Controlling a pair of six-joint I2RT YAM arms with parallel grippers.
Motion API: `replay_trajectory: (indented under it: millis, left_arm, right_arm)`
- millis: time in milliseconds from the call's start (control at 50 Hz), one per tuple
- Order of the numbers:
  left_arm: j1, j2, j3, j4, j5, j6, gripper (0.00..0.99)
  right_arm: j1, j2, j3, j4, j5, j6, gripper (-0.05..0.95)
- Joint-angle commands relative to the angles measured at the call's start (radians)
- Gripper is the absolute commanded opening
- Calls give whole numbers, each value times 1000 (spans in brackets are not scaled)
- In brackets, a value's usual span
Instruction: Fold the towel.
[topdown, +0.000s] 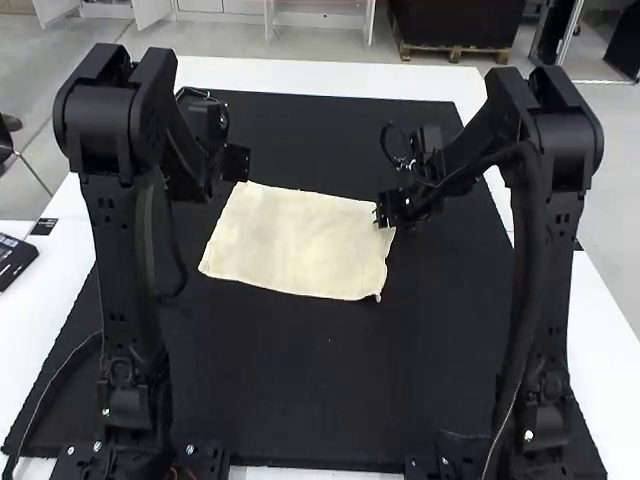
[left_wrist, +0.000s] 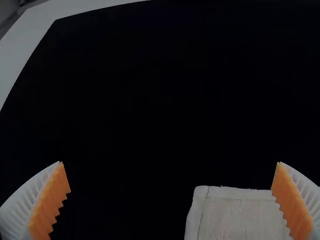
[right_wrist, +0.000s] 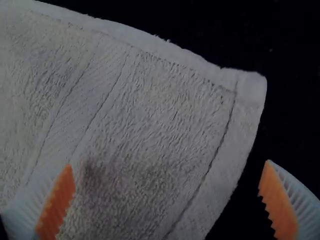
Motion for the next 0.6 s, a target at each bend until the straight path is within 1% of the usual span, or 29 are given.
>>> replay_trajectory:
  millis: [0, 160, 300, 340, 360, 380, 420, 440, 460, 480, 500, 540, 580]
  left_arm:
    - [-2, 2, -5, 5, 23, -11, 962]
    - [-2, 2, -7, -1, 41, -11, 962]
    - [-5, 2, -7, -12, 60, -27, 962]
    - [-6, 2, -7, -13, 60, -27, 962]
    - [-8, 2, -7, -13, 60, -27, 962]
    - [-8, 2, -5, -15, 60, -27, 962]
    - [-8, 2, -5, -15, 60, -27, 962]
    - [-8, 2, -5, -15, 60, -28, 962]
    - [-8, 2, -7, -16, 60, -28, 962]
    - [-8, 2, -7, -18, 60, -30, 962]
    - [-8, 2, -5, -19, 61, -30, 962]
    - [-9, 2, -7, -19, 61, -31, 962]
    - [-11, 2, -5, -21, 61, -33, 962]
  right_arm:
    - [-23, 42, 43, 12, -15, -9, 851]
    - [-31, 60, 69, 24, -15, -9, 849]
    - [-29, 85, 92, 52, -15, -9, 849]
    - [-29, 94, 102, 52, -15, -9, 846]
    - [-29, 99, 106, 52, -13, -8, 825]
    - [-29, 103, 111, 52, -15, -6, 797]
    - [-31, 110, 117, 52, -15, -3, 695]
    - [-32, 111, 115, 52, -21, -3, 623]
    - [-32, 113, 114, 55, -30, 0, 521]
    - [-35, 116, 114, 60, -32, 9, 372]
    - [-35, 117, 111, 67, -35, 34, 251]
    - [-40, 119, 102, 69, -55, 63, 220]
    - [-42, 120, 91, 70, -62, 61, 169]
